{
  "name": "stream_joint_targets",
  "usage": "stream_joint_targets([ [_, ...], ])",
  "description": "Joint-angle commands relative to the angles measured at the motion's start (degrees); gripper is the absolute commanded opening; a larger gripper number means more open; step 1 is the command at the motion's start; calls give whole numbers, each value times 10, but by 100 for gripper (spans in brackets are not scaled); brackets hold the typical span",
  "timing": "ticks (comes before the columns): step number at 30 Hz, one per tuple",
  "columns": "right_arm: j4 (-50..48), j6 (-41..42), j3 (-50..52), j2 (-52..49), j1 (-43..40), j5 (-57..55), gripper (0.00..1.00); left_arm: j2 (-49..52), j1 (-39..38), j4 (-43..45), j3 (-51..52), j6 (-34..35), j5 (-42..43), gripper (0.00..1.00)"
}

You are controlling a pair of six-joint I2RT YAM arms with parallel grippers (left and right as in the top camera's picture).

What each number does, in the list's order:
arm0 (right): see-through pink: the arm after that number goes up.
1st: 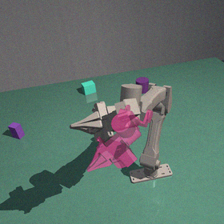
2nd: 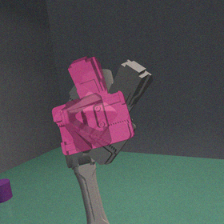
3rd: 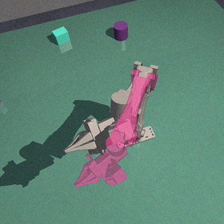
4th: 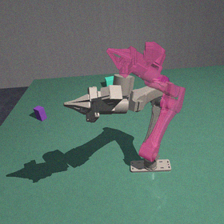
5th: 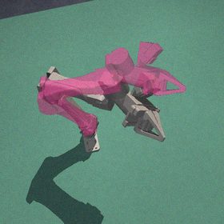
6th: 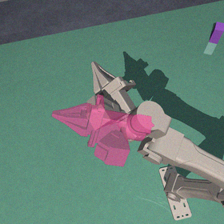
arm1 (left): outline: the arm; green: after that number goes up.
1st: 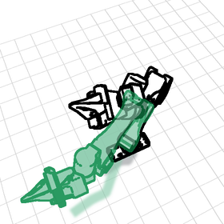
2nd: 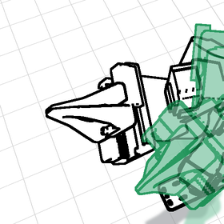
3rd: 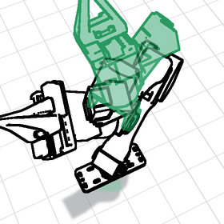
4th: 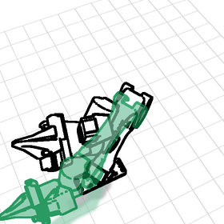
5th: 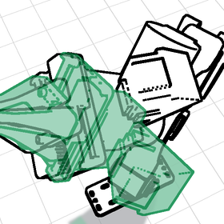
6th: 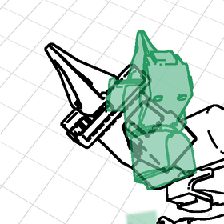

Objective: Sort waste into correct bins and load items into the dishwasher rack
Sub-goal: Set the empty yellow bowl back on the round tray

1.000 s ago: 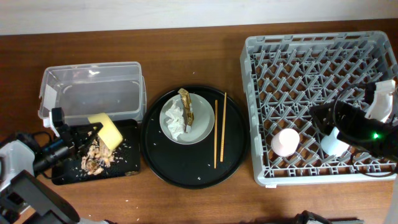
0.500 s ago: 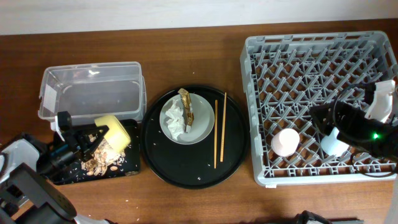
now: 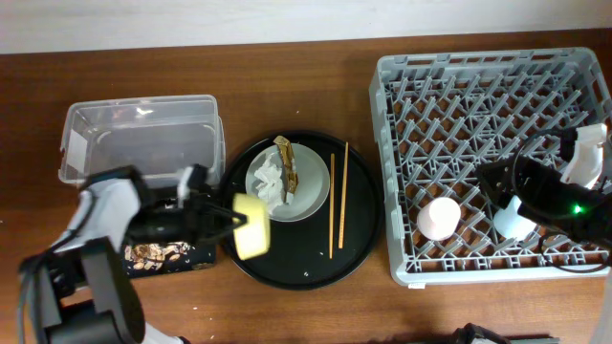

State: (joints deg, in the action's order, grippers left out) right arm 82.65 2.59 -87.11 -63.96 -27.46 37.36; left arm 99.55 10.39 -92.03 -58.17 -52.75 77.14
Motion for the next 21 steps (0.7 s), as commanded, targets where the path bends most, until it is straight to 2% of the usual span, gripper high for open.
stream_joint_targets([
  [1,-1,-4,-4,1,-3,-5,96,-13,-119,100,-15,209,-14,0],
  [3,-1,-4,-4,1,-3,-5,96,-15,-162,159,-43,355,-62,0],
  [4,-1,-4,-4,1,-3,-5,96,-19,-180,183,-62,421,-111,0],
  [6,-1,-4,-4,1,-3,-5,96,-37,-223,213,-117,555,-272,0],
  [8,-1,-4,-4,1,-3,-5,96,-57,-282,229,-170,634,-435,0],
  [12,-1,-4,-4,1,-3,-5,96,-69,-440,242,-176,734,-697,0],
  [14,-1,-4,-4,1,-3,-5,96,-66,-509,254,-149,780,-785,0],
  [18,-1,-5,-4,1,-3,-5,96,-64,-603,270,-102,872,-907,0],
  [21,-1,-5,-4,1,-3,-5,96,-63,-617,315,-72,875,-915,0],
])
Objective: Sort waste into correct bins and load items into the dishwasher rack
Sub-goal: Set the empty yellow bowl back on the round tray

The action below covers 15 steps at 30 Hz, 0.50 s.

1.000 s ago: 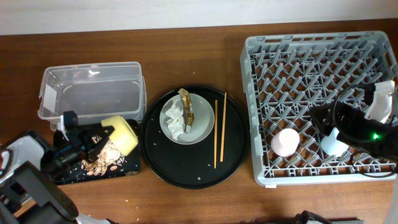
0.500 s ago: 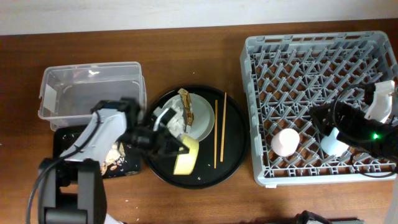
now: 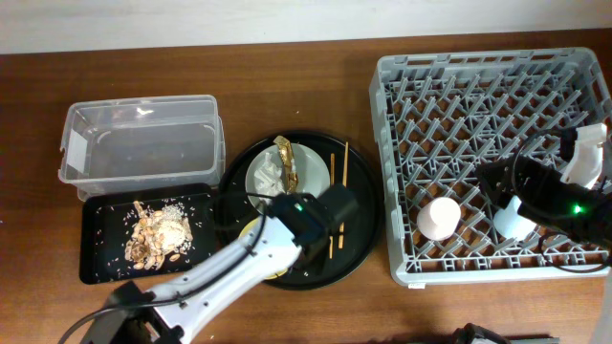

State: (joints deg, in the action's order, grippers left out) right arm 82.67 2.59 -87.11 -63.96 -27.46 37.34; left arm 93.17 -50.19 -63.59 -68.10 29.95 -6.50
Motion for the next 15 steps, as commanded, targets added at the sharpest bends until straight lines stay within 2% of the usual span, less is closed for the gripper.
stream_joint_targets([
  [1,-1,-5,-4,1,-3,-5,96,1,-11,41,35,48,-79,0],
  [2,-1,-5,-4,1,-3,-5,96,1,-11,49,44,48,-78,0],
  [3,-1,-5,-4,1,-3,-5,96,1,-11,49,46,48,-78,6],
  [4,-1,-5,-4,1,-3,-5,96,1,-11,49,45,47,-77,25],
  [6,-1,-5,-4,1,-3,-5,96,0,-10,40,28,29,-72,42],
  [8,-1,-5,-4,1,-3,-5,96,0,-1,13,-13,14,-73,55],
  [9,-1,-5,-4,1,-3,-5,96,0,11,5,-42,-2,-73,68],
  [12,-1,-5,-4,1,-3,-5,96,0,70,17,-96,-24,-65,79],
  [15,-1,-5,-4,-1,-3,-5,96,7,145,88,-103,-98,-37,79],
])
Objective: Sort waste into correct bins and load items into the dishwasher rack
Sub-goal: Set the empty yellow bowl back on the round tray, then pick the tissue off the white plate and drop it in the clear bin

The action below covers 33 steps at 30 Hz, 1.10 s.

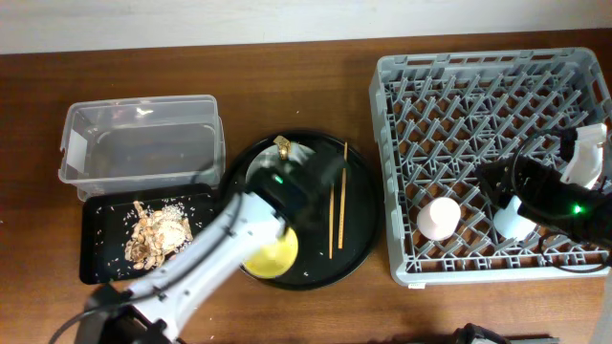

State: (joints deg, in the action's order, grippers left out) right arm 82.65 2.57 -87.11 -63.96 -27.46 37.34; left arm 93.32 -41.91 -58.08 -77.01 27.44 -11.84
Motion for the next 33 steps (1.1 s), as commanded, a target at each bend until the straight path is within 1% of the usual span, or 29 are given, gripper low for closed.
stream_joint_targets([
  [1,-1,-4,-4,-3,-3,-5,97,11,77,46,-14,-85,18,79],
  [4,2,-4,-4,-10,-3,-5,97,60,120,85,-14,-151,58,79],
  [6,3,-4,-4,-15,-3,-5,96,105,127,99,-14,-173,62,78],
  [9,4,-4,-4,-18,-3,-5,97,139,127,116,-14,-172,61,74],
  [10,4,-4,-4,-18,-3,-5,97,148,127,125,-14,-170,60,69],
  [12,7,-4,-4,-18,-3,-5,96,160,131,136,-14,-162,56,63],
  [14,10,-4,-4,-18,-3,-5,96,167,135,143,-14,-146,44,61],
  [17,12,-5,-4,-18,-3,-5,96,166,135,139,-22,-145,39,55],
  [20,12,-5,-4,-18,-3,-5,96,165,136,122,-47,-113,39,54],
  [21,12,-4,-4,-18,-3,-5,97,164,136,107,-65,-112,37,54],
  [24,12,-4,-4,-18,-3,-5,96,170,136,105,-60,-103,21,54],
  [26,12,-5,-4,-18,-3,-5,96,195,136,105,-52,-99,-3,54],
  [29,14,-5,-4,-18,-3,-5,96,245,136,105,-52,-95,-4,52],
  [30,14,-5,-4,-18,-3,-5,96,250,136,105,-52,-89,-4,47],
  [31,14,-5,-4,-18,-3,-5,97,250,136,107,-53,-88,-4,37],
  [32,14,-5,-4,-18,-3,-5,96,246,136,105,-58,-88,-4,26],
  [33,14,-5,-4,-18,-3,-5,97,242,136,96,-69,-88,-4,13],
])
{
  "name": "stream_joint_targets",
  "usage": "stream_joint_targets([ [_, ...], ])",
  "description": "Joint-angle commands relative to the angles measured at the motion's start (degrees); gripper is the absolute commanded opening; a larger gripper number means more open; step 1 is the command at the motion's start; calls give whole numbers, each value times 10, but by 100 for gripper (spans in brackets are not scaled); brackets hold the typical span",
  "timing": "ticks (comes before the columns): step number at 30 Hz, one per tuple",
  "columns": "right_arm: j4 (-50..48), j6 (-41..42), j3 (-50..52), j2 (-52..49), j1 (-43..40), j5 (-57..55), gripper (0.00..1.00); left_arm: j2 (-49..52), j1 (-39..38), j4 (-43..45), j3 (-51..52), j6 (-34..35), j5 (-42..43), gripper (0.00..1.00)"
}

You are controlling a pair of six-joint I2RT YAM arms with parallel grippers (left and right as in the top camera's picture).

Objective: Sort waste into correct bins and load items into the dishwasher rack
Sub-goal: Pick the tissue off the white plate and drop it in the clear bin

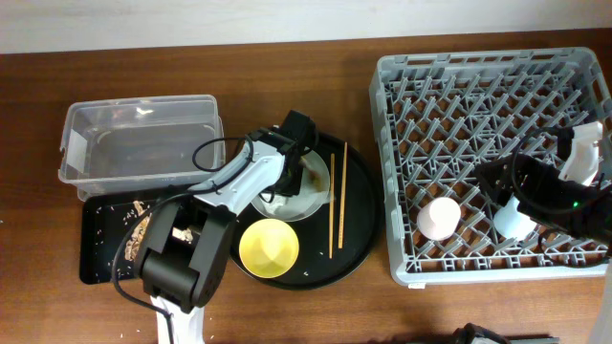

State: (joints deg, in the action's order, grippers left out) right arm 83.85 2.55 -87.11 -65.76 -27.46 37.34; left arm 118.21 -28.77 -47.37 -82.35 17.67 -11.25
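My left gripper (pixel 293 161) hangs over the far part of the white plate (pixel 308 199) on the round black tray (pixel 359 239). Its fingers are hidden under the wrist, so I cannot say whether they grip anything. A brown scrap (pixel 308 177) and crumpled tissue (pixel 273 198) show beside it on the plate. The yellow bowl (pixel 268 246) sits upright and empty on the tray's near side. A pair of chopsticks (pixel 333 205) lies right of the plate. My right gripper (pixel 492 180) rests low in the grey dishwasher rack (pixel 402 115), and its jaws are unclear.
A clear plastic bin (pixel 139 143) stands at the back left. In front of it lies a black rectangular tray (pixel 100 263) with food scraps, partly covered by my left arm. A white cup (pixel 441 218) stands in the rack, and another white piece (pixel 512 220) lies under the right arm.
My left gripper has moved from the middle of the plate to its far edge, and the arm now lies further left. The yellow bowl is unmoved and fully in view. The right arm is unchanged.
First my left gripper held the yellow bowl tipped at the edge of the scrap tray. Then the arm reached over the round tray with the bowl beneath it. Later the bowl sat upright on the tray, let go, and the gripper was over the plate, where it still is.
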Motion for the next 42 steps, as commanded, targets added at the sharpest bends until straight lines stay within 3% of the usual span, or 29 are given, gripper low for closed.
stream_joint_targets([
  [1,2,-4,-4,0,-3,-5,96,-11,5,-24,-28,10,-10,2],
  [8,2,-4,-4,0,-3,-18,97,-71,25,-183,-191,9,-46,0],
  [14,2,-4,-4,0,-3,-18,96,-90,186,-172,-207,9,-64,0],
  [15,2,-4,-4,0,-3,-18,97,-86,210,-162,-207,8,-52,7],
  [16,2,-4,-4,0,-3,-18,97,-80,232,-147,-207,-8,-32,47],
  [17,2,-4,-4,0,-3,-18,97,-77,243,-138,-207,-23,-29,65],
  [18,2,-4,-4,0,-3,-18,97,-77,254,-131,-207,-29,-25,74],
  [21,2,-4,-4,0,-3,-18,97,-80,254,-132,-232,-104,72,73],
  [24,3,-4,-4,0,-3,-18,97,-82,214,-142,-255,-148,113,74],
  [27,4,-4,-4,0,-3,-20,97,-74,120,-151,-246,-302,239,57],
  [30,4,-4,-4,0,-3,-20,96,-41,15,-151,-218,-388,205,54],
  [33,4,-4,-4,0,-3,-20,96,8,-66,-150,-211,-432,200,54],
  [36,4,-4,-4,0,-3,-20,97,28,-119,-152,-211,-484,195,70],
  [42,4,-4,-4,0,-3,-20,96,80,-152,-137,-207,-488,139,71],
])
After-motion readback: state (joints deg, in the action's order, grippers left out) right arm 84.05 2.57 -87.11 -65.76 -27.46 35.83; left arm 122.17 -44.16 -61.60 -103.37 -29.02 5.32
